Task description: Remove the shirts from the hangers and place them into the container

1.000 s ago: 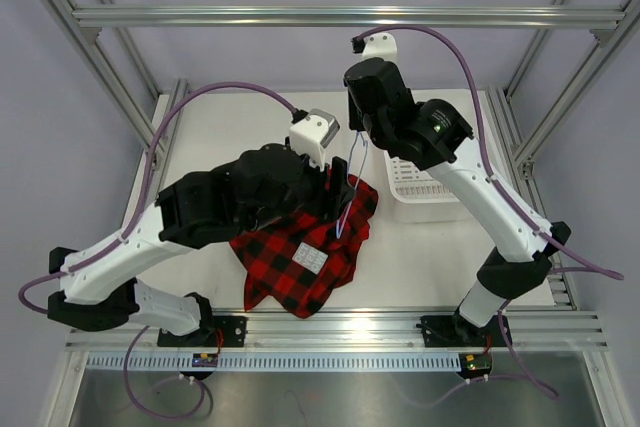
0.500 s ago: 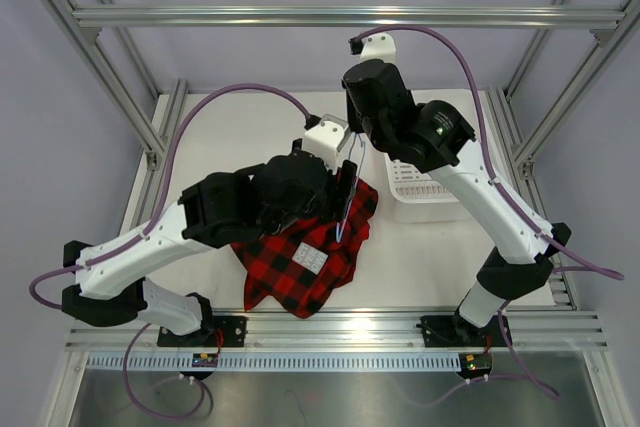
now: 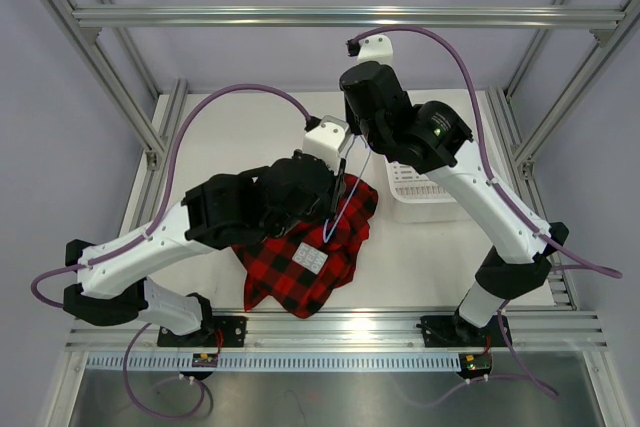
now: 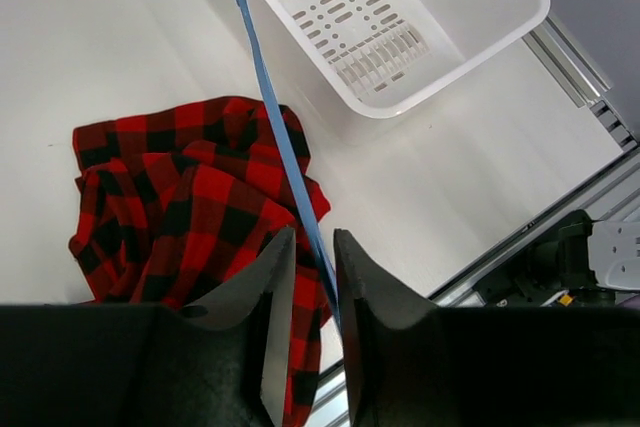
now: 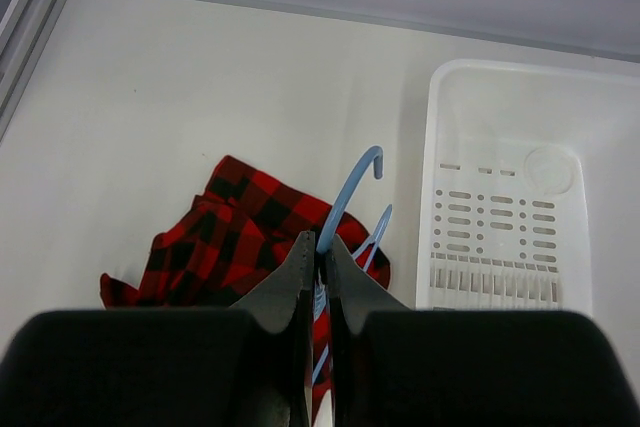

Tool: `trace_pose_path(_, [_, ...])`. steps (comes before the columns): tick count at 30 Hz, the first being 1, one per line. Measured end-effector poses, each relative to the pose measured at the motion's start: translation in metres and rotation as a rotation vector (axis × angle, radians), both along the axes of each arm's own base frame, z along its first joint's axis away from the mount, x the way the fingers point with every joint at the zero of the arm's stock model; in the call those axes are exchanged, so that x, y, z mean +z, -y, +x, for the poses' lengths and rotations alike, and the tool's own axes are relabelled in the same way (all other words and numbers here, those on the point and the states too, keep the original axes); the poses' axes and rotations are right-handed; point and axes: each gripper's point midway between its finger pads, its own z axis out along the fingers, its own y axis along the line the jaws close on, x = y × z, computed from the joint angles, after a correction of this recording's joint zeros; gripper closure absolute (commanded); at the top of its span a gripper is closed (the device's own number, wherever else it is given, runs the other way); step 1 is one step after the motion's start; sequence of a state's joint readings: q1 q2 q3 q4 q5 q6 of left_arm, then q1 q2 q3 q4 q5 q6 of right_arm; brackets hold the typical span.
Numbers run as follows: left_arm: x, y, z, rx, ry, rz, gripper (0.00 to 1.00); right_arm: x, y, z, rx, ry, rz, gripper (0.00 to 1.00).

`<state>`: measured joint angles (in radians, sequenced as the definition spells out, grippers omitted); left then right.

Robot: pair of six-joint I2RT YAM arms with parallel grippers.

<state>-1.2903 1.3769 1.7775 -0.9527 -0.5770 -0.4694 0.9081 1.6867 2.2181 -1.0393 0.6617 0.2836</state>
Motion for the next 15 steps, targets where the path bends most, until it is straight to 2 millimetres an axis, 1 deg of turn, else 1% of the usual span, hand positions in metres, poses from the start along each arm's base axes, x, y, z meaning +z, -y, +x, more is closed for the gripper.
trace_pose_path(1, [0.0, 0.0, 0.0, 0.0, 0.0, -0.001, 0.87, 0.0, 0.0, 0.0, 0.0, 0.0, -0.002, 1.0])
trace_pose_path(3, [0.0, -0.001, 0.0, 0.009, 0.0, 0.0, 1.0, 0.0, 0.001, -0.001, -0.004, 0.001, -0.006, 1.0])
trace_pose_path(7, [-0.004, -0.011, 0.005, 0.049, 0.009, 0.035, 1.0, 0.0, 0.004, 0.0, -0.019, 0.004, -0.016, 1.0])
trace_pose_path(15, [-0.005, -0.014, 0.006, 0.061, 0.017, 0.046, 1.0, -0.001, 0.003, -0.001, -0.015, 0.001, -0.018, 1.0])
